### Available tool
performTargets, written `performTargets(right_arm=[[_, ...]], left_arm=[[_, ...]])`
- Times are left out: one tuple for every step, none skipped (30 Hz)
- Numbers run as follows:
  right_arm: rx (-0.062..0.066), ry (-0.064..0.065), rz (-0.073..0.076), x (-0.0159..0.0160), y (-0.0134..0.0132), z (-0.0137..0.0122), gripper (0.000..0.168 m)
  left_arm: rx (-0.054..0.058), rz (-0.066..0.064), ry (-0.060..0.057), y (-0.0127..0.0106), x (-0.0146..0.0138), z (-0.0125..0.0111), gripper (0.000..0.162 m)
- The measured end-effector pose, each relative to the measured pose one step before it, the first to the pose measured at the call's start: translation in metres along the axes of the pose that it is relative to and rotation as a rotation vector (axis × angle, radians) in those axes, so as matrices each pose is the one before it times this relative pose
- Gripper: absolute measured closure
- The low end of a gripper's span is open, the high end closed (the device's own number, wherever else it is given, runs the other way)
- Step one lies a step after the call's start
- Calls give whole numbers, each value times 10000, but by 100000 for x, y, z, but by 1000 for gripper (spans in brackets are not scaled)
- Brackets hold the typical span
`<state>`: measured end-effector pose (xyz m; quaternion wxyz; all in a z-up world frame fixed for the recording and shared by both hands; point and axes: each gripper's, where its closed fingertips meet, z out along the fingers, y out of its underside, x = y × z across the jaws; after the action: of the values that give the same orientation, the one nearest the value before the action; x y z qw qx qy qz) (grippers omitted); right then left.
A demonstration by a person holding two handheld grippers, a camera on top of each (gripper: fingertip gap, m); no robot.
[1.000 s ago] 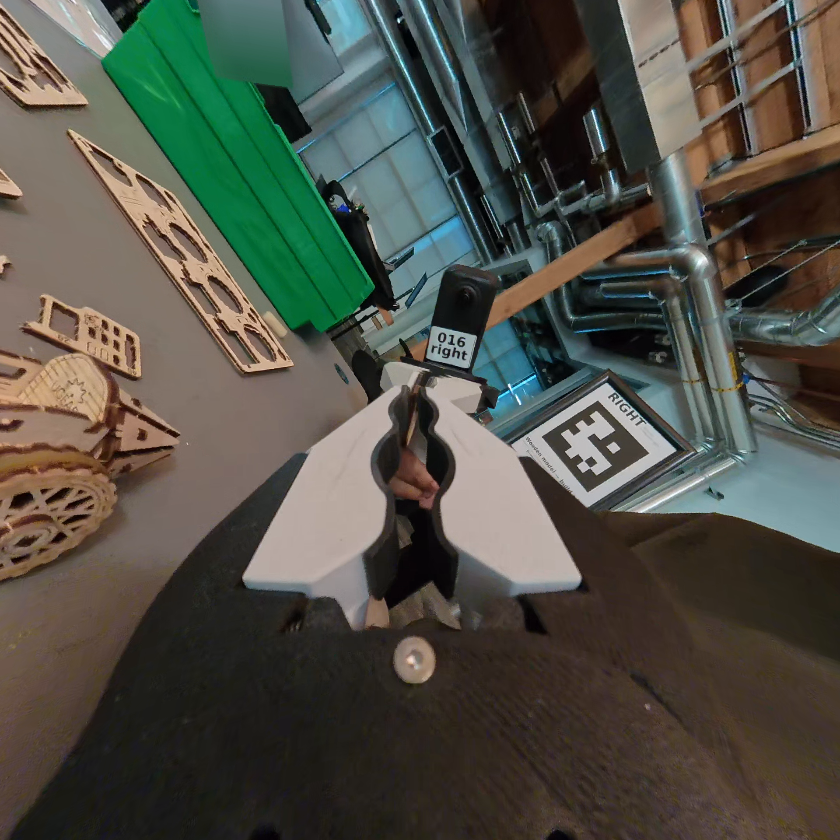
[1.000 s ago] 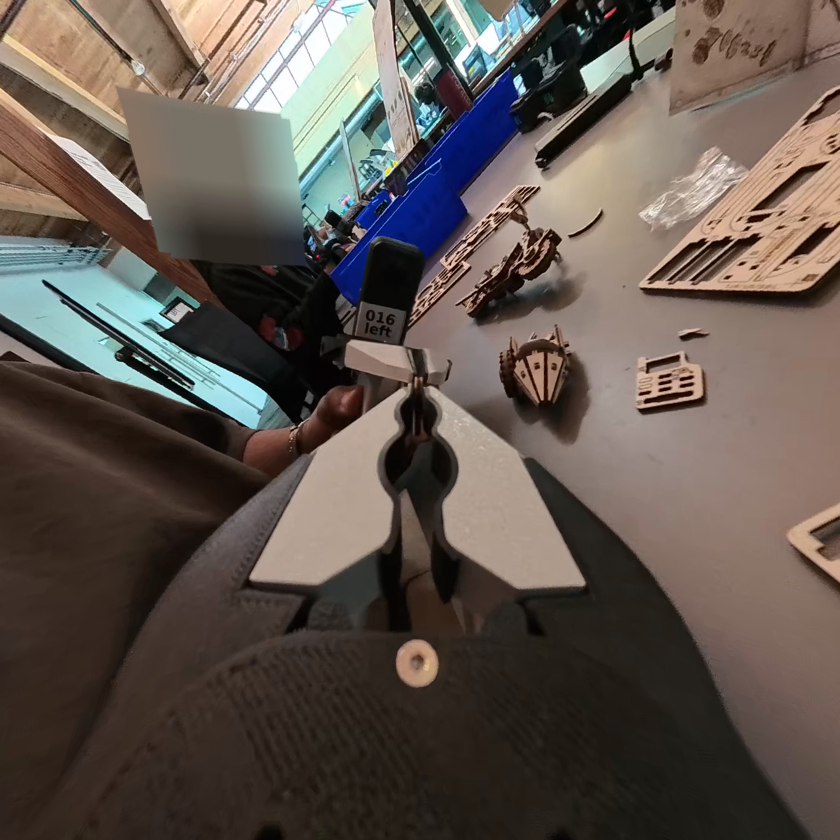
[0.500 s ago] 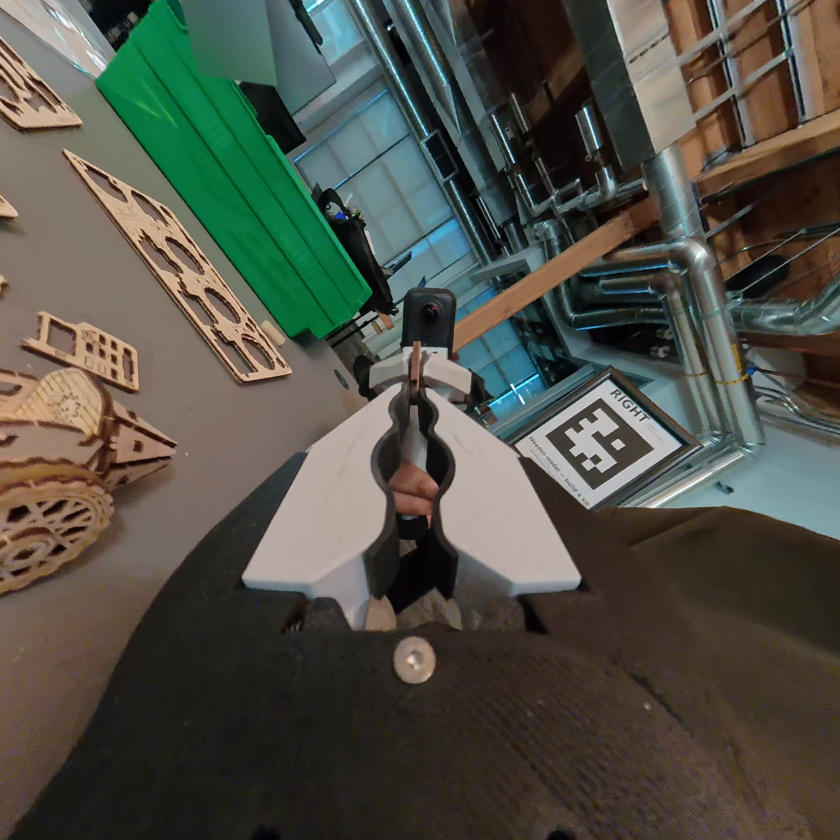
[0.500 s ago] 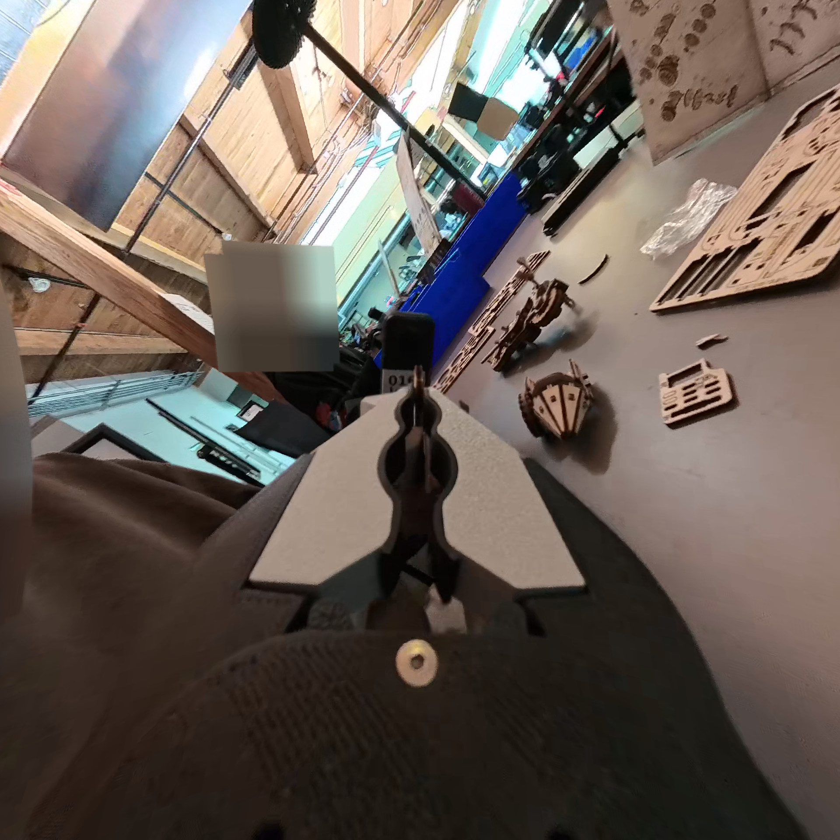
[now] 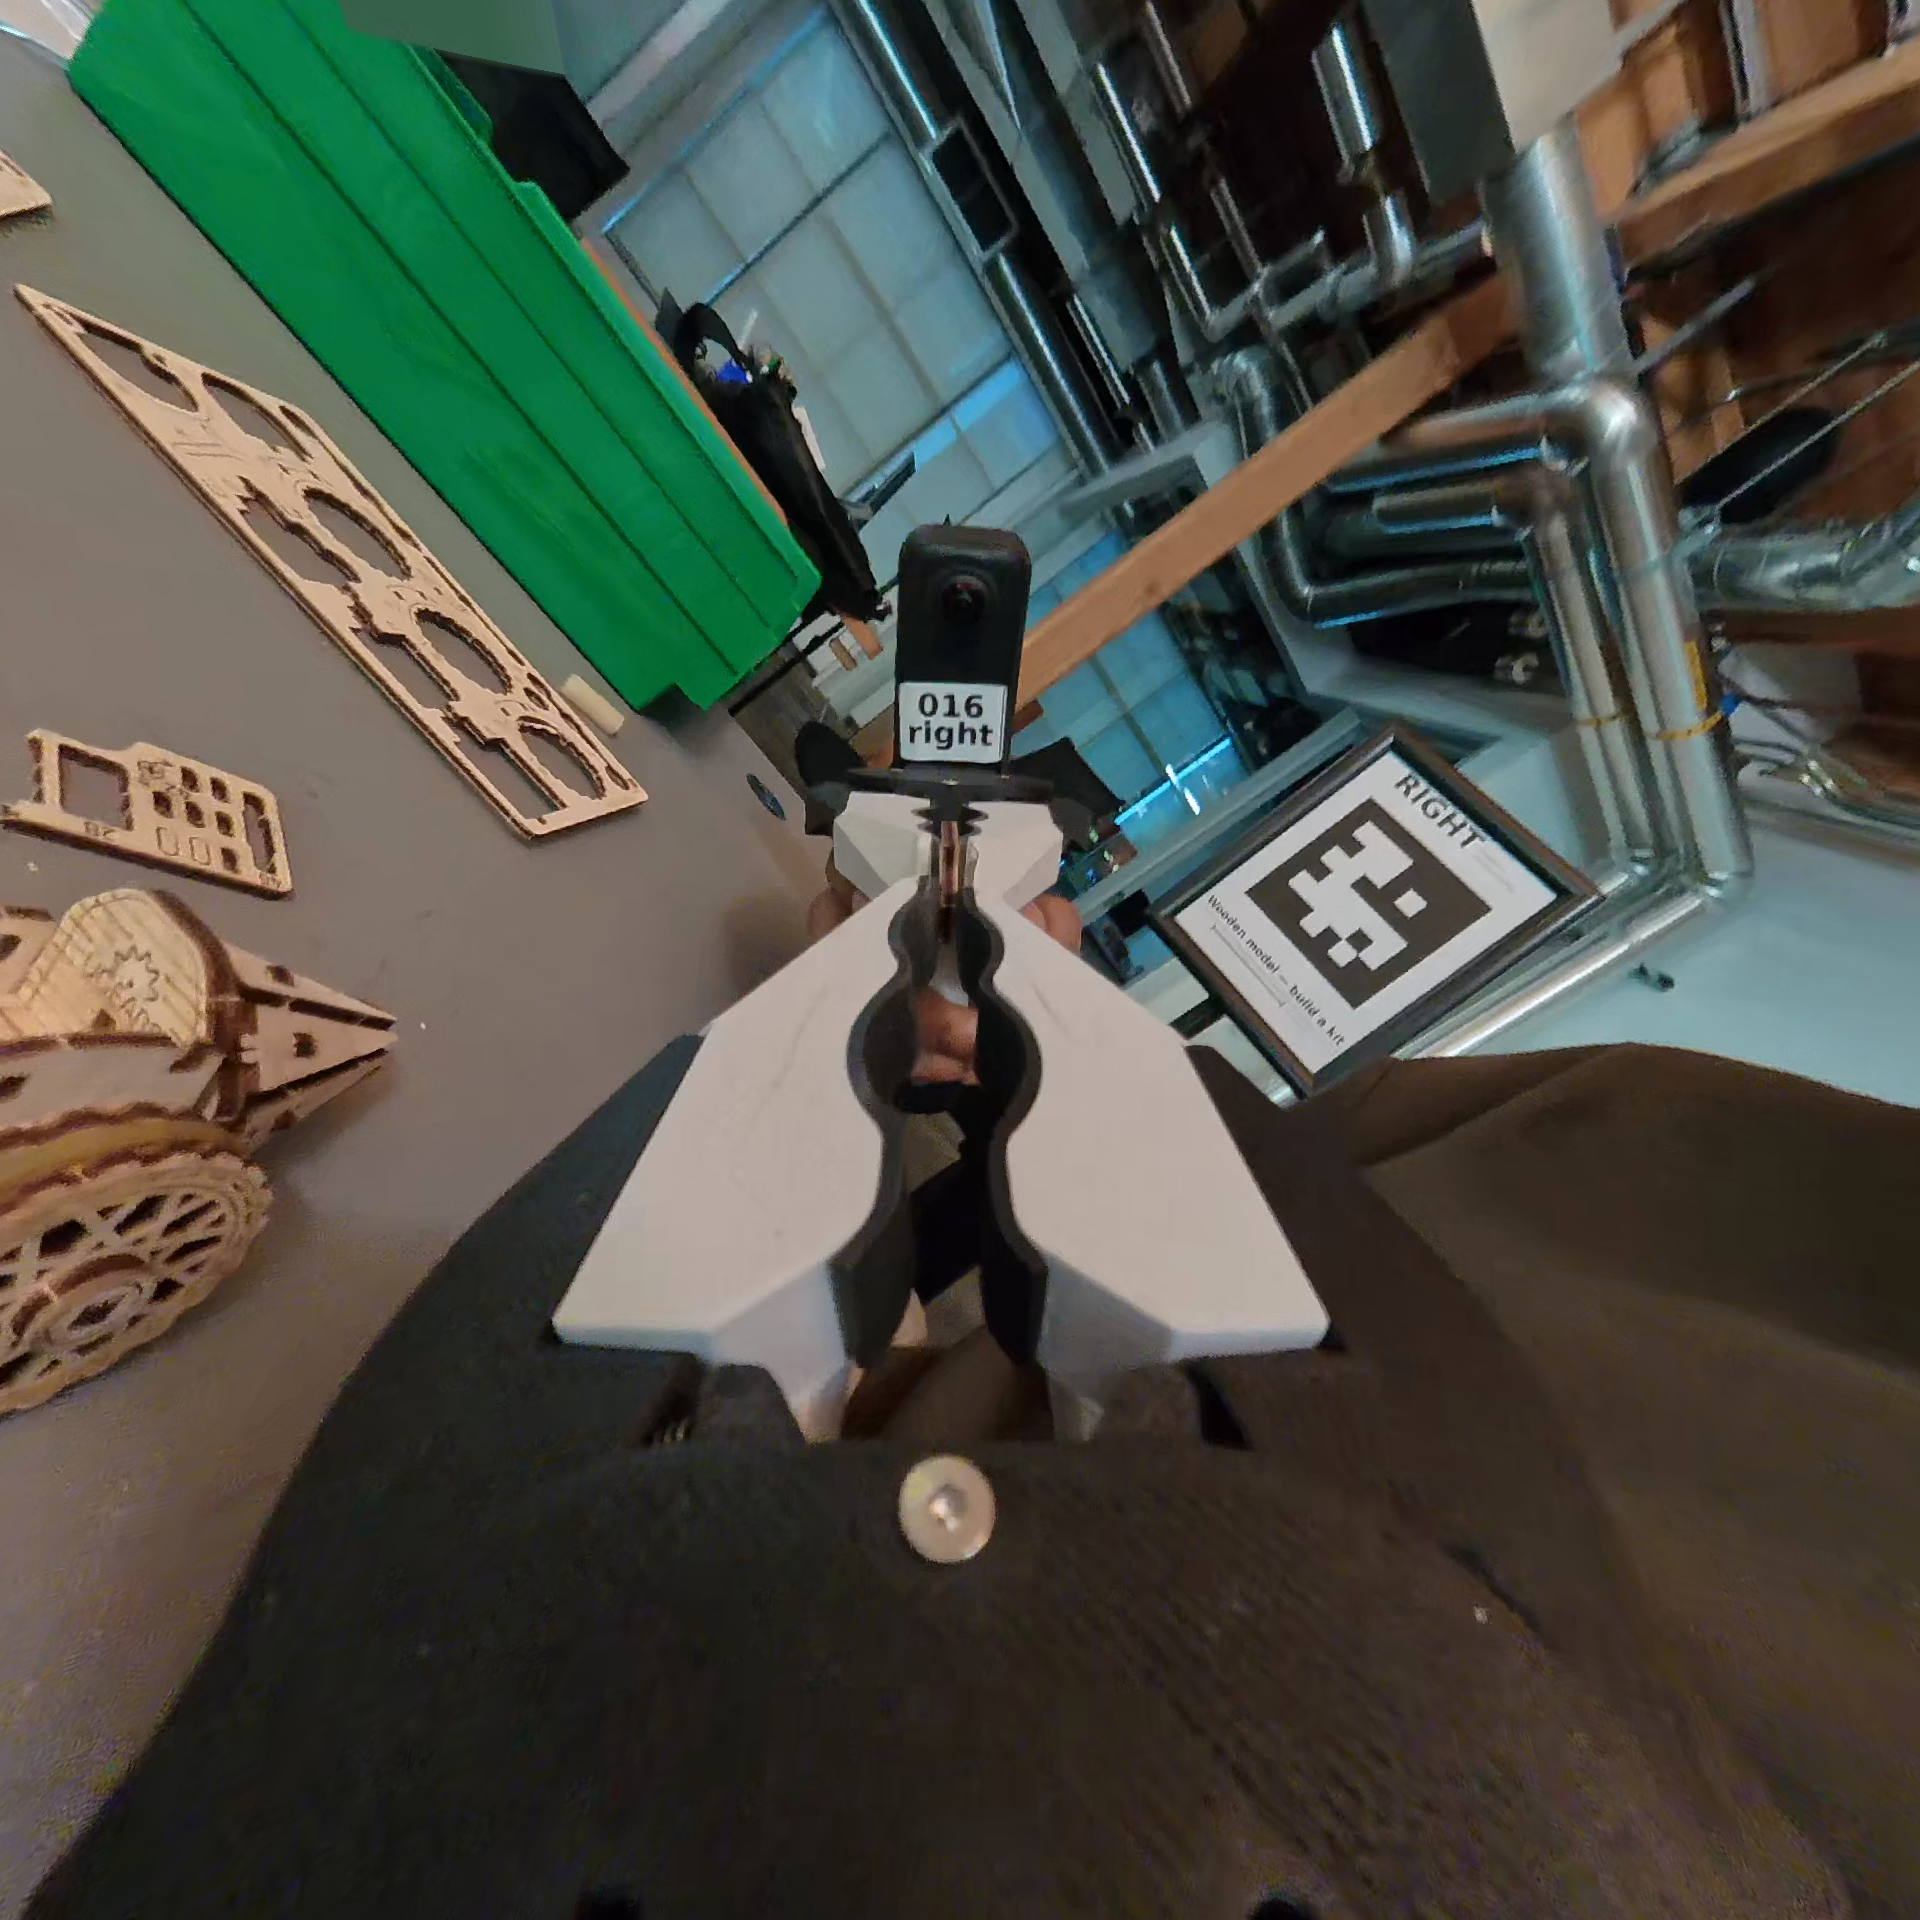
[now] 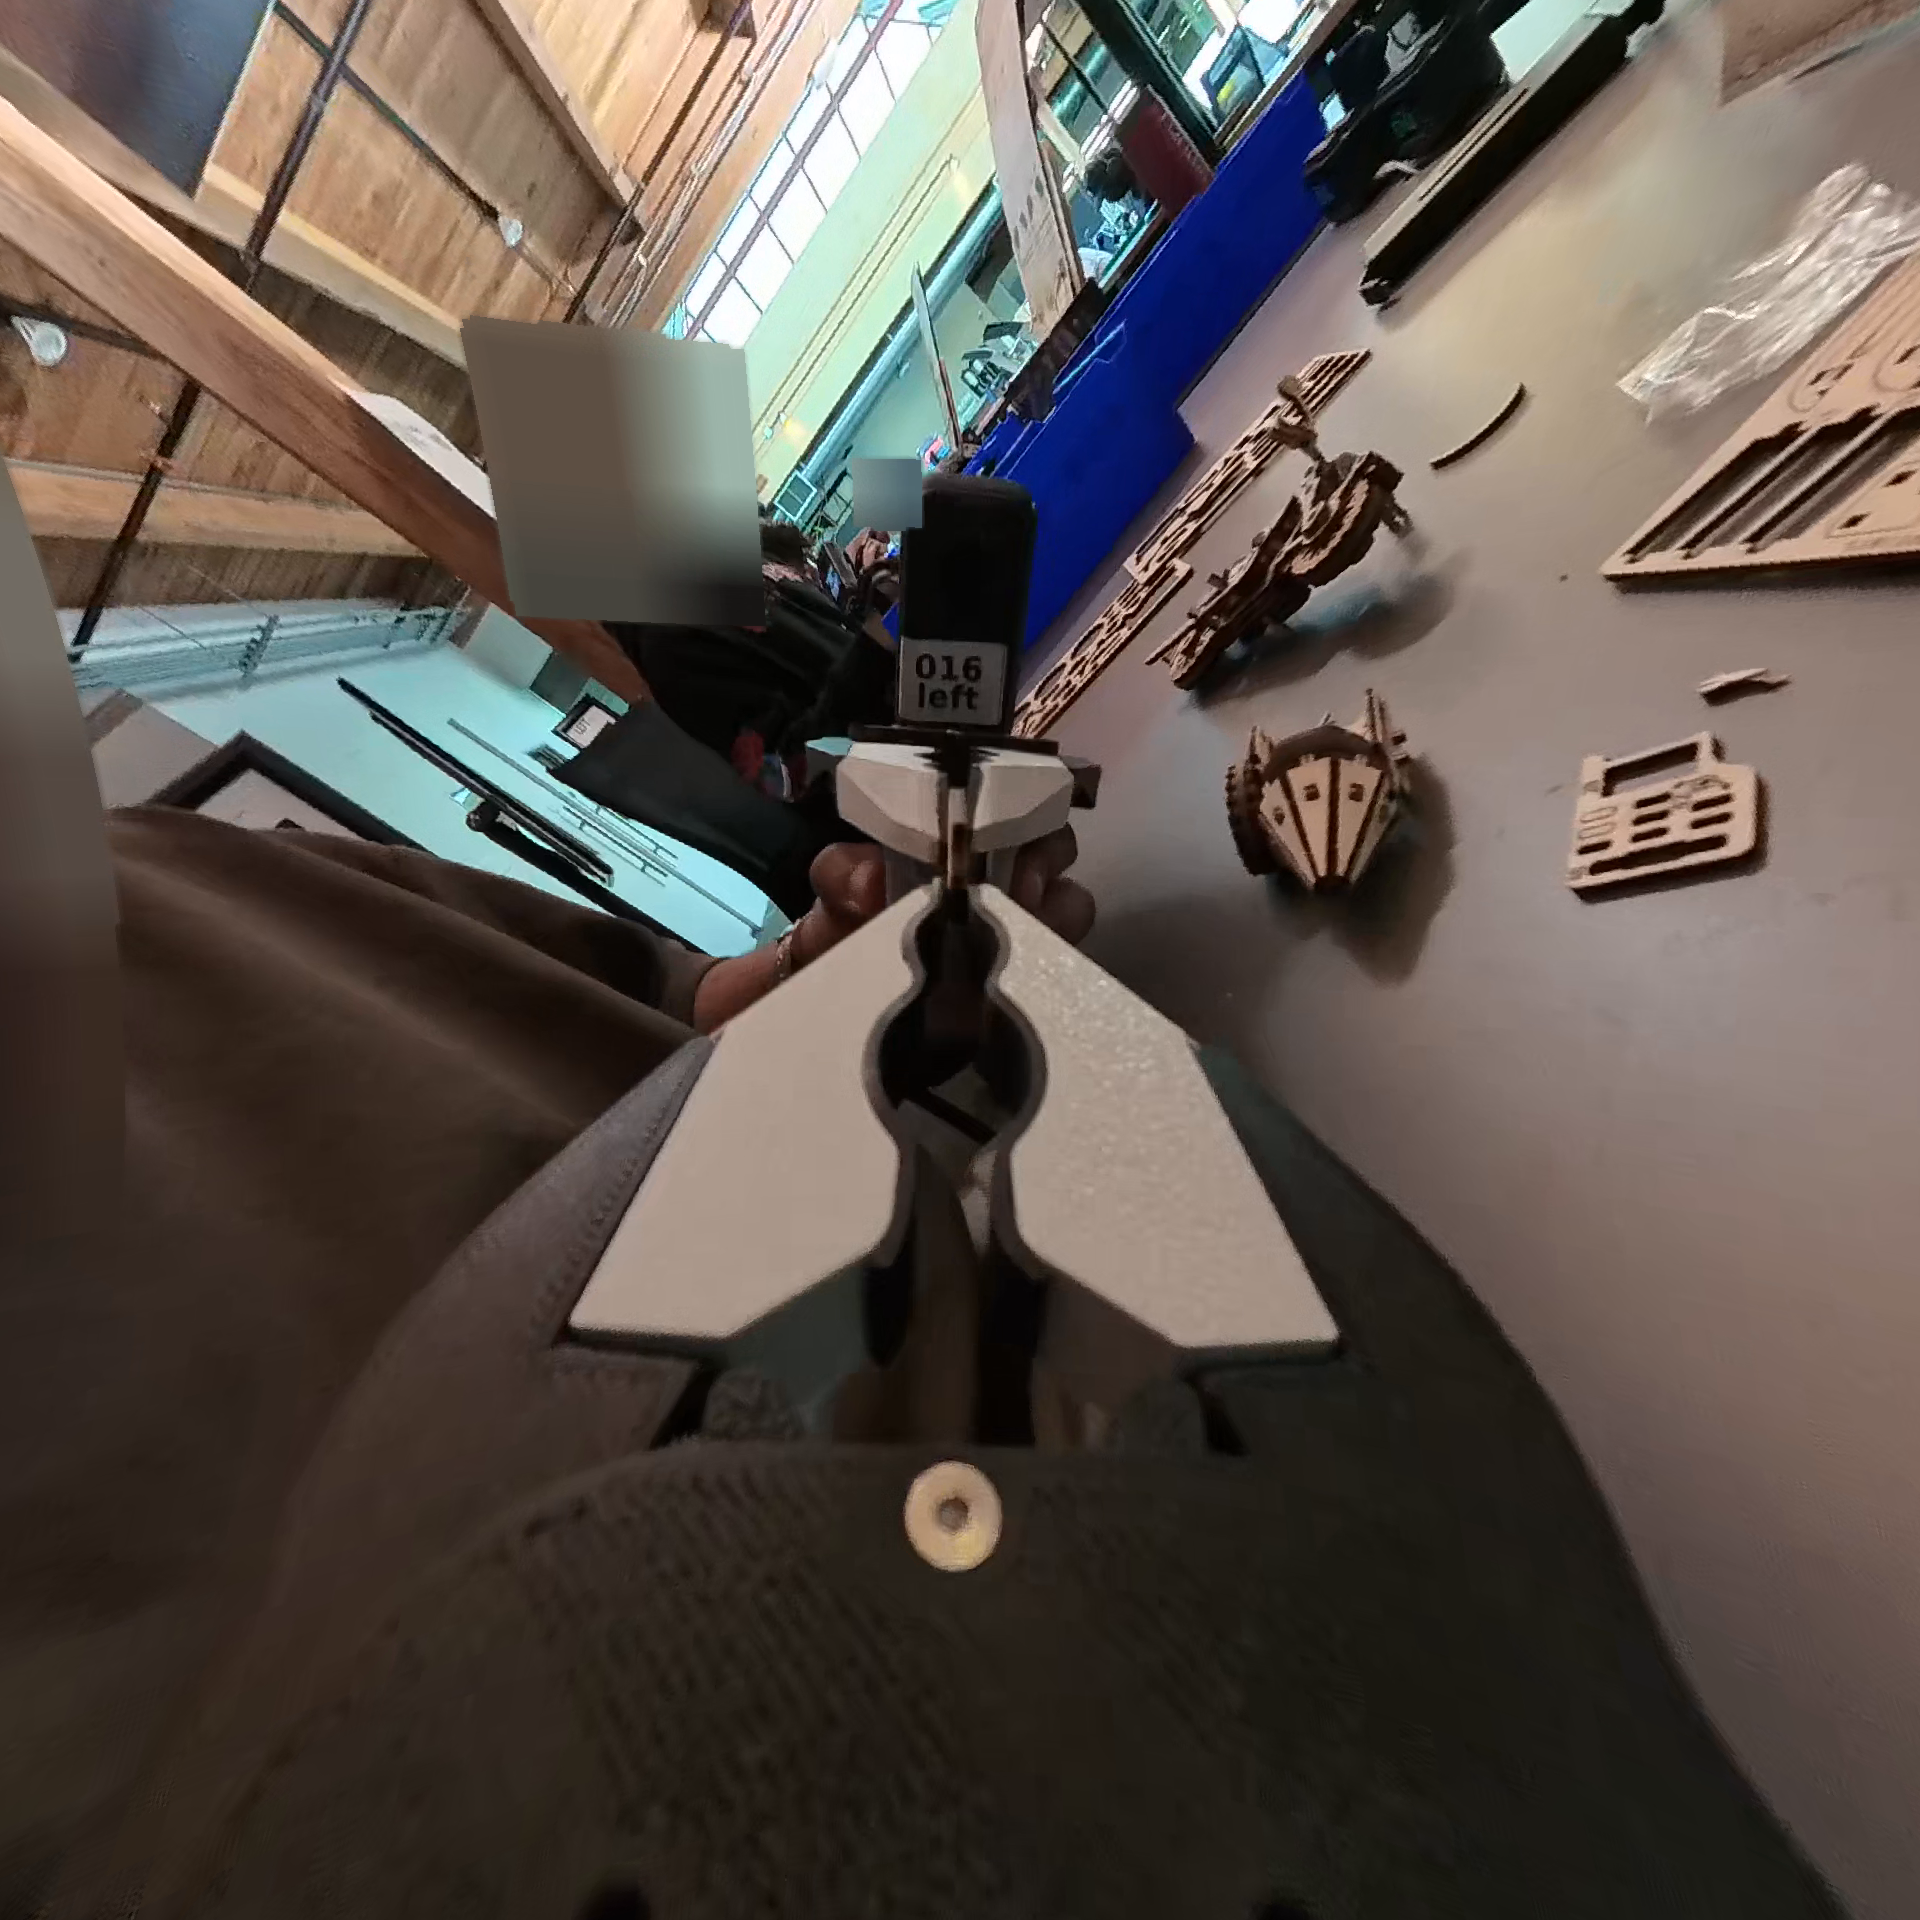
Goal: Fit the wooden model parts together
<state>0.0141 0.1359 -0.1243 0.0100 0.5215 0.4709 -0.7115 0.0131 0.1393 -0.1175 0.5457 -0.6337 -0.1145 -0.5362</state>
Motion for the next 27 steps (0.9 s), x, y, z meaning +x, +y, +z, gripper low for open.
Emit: performTargets(right_arm=[[-26, 86, -108, 24, 20, 49, 167], [-9, 75, -89, 39, 6, 54, 166], [-9, 33, -73, -7, 7, 40, 166], [-7, 36, -26, 31, 5, 15, 164], [-13, 5, -2, 14, 26, 5, 164], [-29, 10, 16, 40, 58, 9, 164], [-6, -9, 9, 13, 18, -3, 165], [60, -43, 14, -41, -70, -21, 165], [72, -48, 39, -52, -117, -40, 164], [14, -5, 32, -1, -36, -45, 165], [-40, 32, 6, 60, 35, -41, 167], [-45, 62, 4, 52, 24, -25, 167], [-32, 89, -40, 58, -1, 3, 167], [-18, 118, -97, 33, -12, 27, 168], [-8, 190, -155, 113, -20, 18, 168], [-39, 271, -189, 202, 22, 20, 168], [-52, 252, -202, 184, 34, -12, 168], [-14, 197, -163, 106, -44, -29, 168], [9, 160, -118, 53, -50, -28, 168], [11, 144, -79, 54, -49, 0, 168], [11, 153, -55, 86, -6, 18, 168], [20, 128, -37, 74, 3, 29, 168], [24, 82, 0, 57, 1, 26, 168], [32, 34, 42, 47, -15, 14, 168], [41, -10, 79, 19, -22, -3, 168], [47, -45, 116, 7, -31, -14, 168], [63, -52, 126, 1, -61, -23, 168]], left_arm=[[-140, 91, -44, 64, 5, -40, 162], [-128, 72, -42, 50, -32, -73, 162], [-76, 47, -66, -2, -99, -80, 162], [-60, 3, -31, 0, -77, -75, 162], [-40, -17, 13, -8, -41, -36, 162], [-42, -39, 14, 43, -31, -5, 162], [-62, -39, 32, 90, 14, 27, 162], [-90, -28, 21, 153, 10, 67, 162], [-94, -6, 11, 153, 12, 80, 162], [-49, 3, 23, 95, 57, 83, 162], [5, -17, -4, 18, 6, 42, 162], [5, -4, -33, 39, -75, 23, 162], [31, -7, -8, -5, -62, 0, 162], [41, -7, 14, -36, -39, -19, 162], [73, 38, -42, -57, -103, -23, 162], [83, 93, -170, -18, -247, 1, 162], [62, 121, -193, 26, -229, 16, 162], [58, 104, -172, 2, -150, 52, 162], [59, 121, -148, -46, -60, 49, 162], [47, 150, -150, -44, -64, 16, 162], [21, 157, -178, -16, -112, 2, 161], [13, 164, -155, -19, -106, -10, 162], [6, 173, -131, -16, -70, -4, 161], [9, 140, -98, 0, -34, 3, 161], [18, 58, -50, -27, -16, 6, 161], [26, -20, 7, -20, 13, 9, 161], [24, -74, 53, -19, 17, 1, 161]])
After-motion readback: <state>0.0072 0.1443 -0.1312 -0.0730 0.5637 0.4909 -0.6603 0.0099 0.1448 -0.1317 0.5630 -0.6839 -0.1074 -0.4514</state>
